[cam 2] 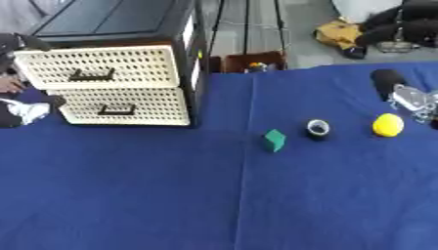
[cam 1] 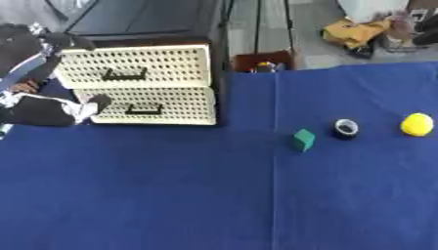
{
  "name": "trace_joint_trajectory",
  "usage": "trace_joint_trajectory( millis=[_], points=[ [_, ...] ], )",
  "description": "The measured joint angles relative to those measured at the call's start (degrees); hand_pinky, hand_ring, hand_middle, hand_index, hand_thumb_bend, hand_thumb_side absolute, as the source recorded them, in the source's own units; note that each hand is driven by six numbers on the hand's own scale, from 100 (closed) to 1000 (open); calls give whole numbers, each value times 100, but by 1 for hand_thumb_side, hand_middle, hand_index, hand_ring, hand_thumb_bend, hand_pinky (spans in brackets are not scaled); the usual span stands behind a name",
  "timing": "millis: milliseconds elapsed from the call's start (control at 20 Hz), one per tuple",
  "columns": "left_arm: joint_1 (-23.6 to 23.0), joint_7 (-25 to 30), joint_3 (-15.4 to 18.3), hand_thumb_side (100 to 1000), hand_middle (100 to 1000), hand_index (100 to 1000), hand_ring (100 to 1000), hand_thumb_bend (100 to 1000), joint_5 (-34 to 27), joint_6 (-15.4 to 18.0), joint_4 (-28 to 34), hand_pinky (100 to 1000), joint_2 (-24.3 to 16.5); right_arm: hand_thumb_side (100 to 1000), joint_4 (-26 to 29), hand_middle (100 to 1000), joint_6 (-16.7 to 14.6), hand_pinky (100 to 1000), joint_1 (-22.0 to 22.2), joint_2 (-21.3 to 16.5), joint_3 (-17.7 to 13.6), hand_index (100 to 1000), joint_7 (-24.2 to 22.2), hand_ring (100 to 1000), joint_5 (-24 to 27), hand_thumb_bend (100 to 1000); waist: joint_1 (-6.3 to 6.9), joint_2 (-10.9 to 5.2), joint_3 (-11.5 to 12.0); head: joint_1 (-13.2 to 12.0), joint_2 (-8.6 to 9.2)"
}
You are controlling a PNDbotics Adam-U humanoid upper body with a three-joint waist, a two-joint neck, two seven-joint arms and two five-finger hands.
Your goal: Pick up objects from table and place into drawer.
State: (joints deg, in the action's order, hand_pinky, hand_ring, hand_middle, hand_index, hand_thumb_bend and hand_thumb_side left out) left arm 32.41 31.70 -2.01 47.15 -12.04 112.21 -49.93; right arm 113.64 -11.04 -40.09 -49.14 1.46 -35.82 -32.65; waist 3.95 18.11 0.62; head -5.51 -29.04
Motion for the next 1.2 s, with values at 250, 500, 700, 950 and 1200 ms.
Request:
trace_joint_trajectory(
  millis=[250,500,700,950,1200],
  points=[
    [372,167,-281,429,108,849,100,372,176,62,-557,100,-108,1000,0,904,17,827,0,6,9,920,37,938,0,100,25,-10,-60,-51,0],
    [744,296,-554,464,124,912,100,223,226,285,-1284,100,-95,1000,0,898,14,824,0,23,33,915,58,937,0,100,43,-10,-121,-144,2],
    [948,555,-708,478,133,928,100,228,225,494,-1827,100,18,1000,0,898,13,823,0,50,35,911,64,937,3,100,54,-6,-156,-171,13],
    [1165,705,-785,455,125,935,100,243,223,592,-2282,100,208,1000,0,898,15,823,-4,59,46,909,66,936,11,100,53,11,-178,-176,43],
    [1359,606,-808,456,121,936,100,217,278,593,-2765,100,389,1000,0,897,15,823,-23,100,66,906,74,936,32,100,52,23,-229,-205,48]
  ],
)
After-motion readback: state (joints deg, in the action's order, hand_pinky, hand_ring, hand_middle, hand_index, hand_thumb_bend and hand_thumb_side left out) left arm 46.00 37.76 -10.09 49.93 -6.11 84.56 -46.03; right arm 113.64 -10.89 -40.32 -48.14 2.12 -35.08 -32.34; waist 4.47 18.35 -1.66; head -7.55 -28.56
